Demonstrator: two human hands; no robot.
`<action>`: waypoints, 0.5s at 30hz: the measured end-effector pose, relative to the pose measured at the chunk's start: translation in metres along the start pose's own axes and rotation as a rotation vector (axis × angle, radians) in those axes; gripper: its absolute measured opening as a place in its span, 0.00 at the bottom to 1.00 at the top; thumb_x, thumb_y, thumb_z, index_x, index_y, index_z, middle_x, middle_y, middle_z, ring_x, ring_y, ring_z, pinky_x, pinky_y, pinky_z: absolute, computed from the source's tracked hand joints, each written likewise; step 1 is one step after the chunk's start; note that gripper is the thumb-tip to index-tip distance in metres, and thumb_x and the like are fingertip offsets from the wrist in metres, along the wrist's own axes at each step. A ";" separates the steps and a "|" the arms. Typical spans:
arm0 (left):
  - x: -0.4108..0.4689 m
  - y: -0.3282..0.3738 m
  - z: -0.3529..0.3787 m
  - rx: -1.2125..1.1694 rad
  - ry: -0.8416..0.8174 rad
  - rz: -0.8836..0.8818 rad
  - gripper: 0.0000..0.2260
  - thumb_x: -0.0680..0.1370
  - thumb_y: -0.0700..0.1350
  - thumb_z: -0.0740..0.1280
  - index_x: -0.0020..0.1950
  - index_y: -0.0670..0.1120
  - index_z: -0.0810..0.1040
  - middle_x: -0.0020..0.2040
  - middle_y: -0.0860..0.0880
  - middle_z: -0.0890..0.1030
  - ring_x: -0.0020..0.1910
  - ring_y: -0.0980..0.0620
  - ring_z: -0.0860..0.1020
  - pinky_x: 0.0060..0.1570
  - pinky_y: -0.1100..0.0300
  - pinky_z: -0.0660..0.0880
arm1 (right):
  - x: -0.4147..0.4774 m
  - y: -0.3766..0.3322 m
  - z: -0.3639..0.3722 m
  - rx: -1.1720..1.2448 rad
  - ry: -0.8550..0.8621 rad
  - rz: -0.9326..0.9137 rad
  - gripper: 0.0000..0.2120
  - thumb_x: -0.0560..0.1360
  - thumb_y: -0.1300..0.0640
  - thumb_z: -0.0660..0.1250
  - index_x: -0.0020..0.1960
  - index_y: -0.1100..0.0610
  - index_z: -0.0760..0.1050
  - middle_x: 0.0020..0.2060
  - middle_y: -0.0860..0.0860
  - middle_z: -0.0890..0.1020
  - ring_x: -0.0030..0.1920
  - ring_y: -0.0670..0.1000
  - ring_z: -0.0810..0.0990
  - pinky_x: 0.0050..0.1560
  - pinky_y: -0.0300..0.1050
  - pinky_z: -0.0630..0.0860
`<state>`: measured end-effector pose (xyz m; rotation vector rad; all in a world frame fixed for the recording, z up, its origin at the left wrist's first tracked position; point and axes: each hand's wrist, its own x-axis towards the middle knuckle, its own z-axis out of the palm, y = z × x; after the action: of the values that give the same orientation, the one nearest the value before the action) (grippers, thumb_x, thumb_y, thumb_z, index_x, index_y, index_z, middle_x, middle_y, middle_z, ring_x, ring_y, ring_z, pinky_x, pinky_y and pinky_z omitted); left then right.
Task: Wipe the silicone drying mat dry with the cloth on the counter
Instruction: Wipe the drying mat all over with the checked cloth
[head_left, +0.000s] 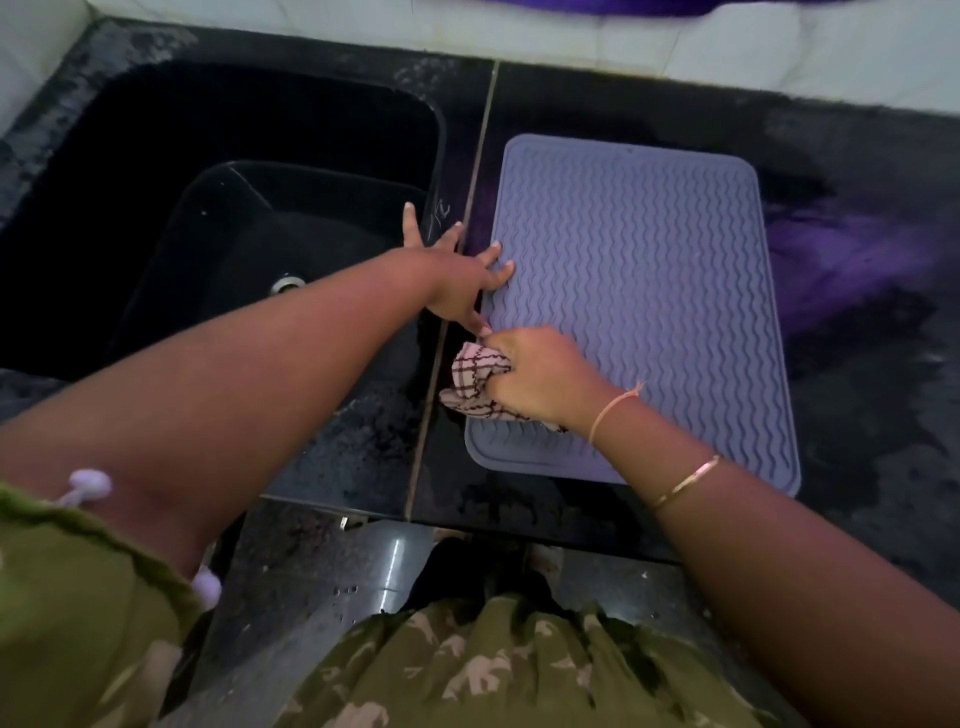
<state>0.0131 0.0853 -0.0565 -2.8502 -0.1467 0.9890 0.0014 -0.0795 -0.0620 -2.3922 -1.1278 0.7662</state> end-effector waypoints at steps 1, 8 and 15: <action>-0.001 0.000 -0.001 0.010 -0.008 -0.001 0.39 0.74 0.67 0.59 0.75 0.62 0.38 0.77 0.57 0.37 0.75 0.42 0.37 0.58 0.25 0.30 | -0.003 0.001 0.001 0.010 -0.009 -0.004 0.07 0.67 0.59 0.66 0.45 0.57 0.77 0.38 0.55 0.81 0.42 0.55 0.78 0.40 0.46 0.74; -0.006 0.009 -0.006 -0.020 -0.022 -0.047 0.41 0.73 0.65 0.63 0.76 0.60 0.39 0.77 0.56 0.38 0.75 0.42 0.37 0.57 0.24 0.31 | -0.033 0.002 0.009 0.182 -0.167 -0.029 0.08 0.66 0.64 0.66 0.32 0.53 0.72 0.28 0.47 0.75 0.32 0.46 0.74 0.34 0.41 0.69; -0.011 0.011 -0.006 -0.110 -0.024 -0.041 0.33 0.78 0.62 0.57 0.77 0.60 0.43 0.78 0.56 0.39 0.76 0.43 0.38 0.60 0.24 0.33 | -0.029 0.002 -0.031 0.802 0.055 0.165 0.12 0.66 0.72 0.62 0.37 0.56 0.74 0.34 0.54 0.78 0.37 0.53 0.78 0.40 0.47 0.75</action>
<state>0.0092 0.0722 -0.0469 -2.9206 -0.2691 1.0387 0.0064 -0.1074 -0.0304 -1.8056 -0.4559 0.9671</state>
